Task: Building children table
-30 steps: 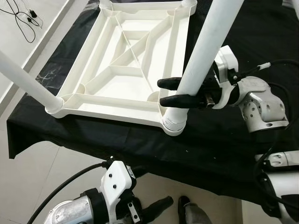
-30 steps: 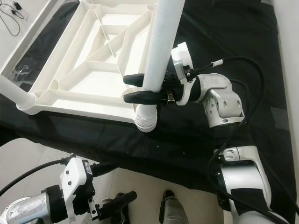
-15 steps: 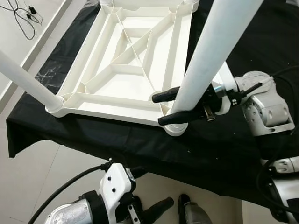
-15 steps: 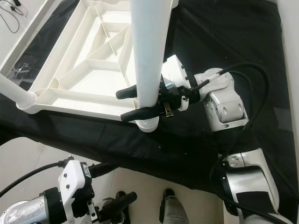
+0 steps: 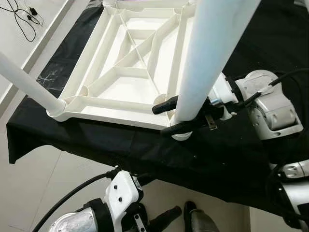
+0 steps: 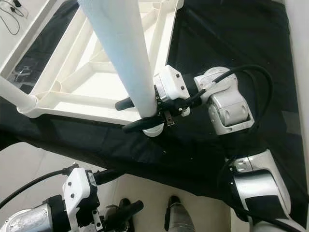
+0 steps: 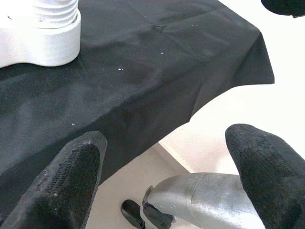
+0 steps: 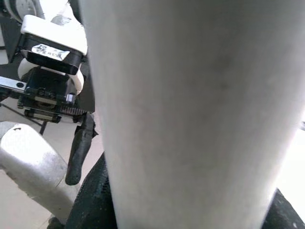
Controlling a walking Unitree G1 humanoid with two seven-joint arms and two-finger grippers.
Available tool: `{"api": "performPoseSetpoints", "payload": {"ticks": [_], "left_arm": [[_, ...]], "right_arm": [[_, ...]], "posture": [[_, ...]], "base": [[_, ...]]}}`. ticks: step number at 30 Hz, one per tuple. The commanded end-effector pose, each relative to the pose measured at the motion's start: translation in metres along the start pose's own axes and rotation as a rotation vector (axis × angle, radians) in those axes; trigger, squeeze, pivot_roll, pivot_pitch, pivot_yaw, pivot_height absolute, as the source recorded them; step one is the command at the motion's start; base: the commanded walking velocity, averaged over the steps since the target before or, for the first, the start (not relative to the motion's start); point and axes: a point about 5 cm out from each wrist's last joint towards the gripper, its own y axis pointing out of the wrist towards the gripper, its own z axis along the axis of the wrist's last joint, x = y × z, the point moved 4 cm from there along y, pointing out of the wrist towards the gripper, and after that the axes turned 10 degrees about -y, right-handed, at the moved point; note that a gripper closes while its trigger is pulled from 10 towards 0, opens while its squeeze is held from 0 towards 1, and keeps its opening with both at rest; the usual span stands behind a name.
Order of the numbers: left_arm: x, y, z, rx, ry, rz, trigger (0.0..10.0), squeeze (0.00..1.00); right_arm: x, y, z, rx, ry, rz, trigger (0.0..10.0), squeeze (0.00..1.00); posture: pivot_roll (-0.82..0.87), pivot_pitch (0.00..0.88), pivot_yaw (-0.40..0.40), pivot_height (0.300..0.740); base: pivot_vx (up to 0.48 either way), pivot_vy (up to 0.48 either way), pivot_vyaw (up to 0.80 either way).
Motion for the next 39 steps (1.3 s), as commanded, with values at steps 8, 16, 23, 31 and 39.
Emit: {"api": "performPoseSetpoints", "payload": {"ticks": [8,16,23,31,39], "left_arm": [[-0.001,0.0,-0.008,-0.027,-0.014,0.008,10.0,0.0],[-0.003,0.002,-0.007,-0.02,-0.011,0.01,10.0,0.0],[-0.004,0.003,-0.007,-0.016,-0.011,0.011,10.0,0.0],[-0.005,0.003,-0.007,-0.015,-0.009,0.012,10.0,0.0],[-0.005,0.004,-0.008,-0.016,-0.008,0.012,10.0,0.0]], "right_arm": [[-0.001,0.006,-0.026,-0.064,0.19,-0.015,10.0,0.0],[0.018,0.015,-0.041,-0.112,0.285,-0.174,10.0,0.0],[0.019,0.014,-0.053,-0.156,0.344,-0.236,10.0,0.0],[0.016,0.014,-0.062,-0.195,0.389,-0.283,10.0,0.0],[0.021,0.011,-0.076,-0.26,0.44,-0.415,10.0,0.0]], "posture": [[0.04,0.433,0.1,0.74],[0.03,0.434,0.094,0.74],[0.02,0.435,0.092,0.74],[0.02,0.434,0.092,0.74],[0.02,0.436,0.085,0.74]], "base": [[0.0,0.0,0.0],[0.0,0.0,0.0],[0.0,0.0,0.0],[0.0,0.0,0.0],[0.0,0.0,0.0]]}}
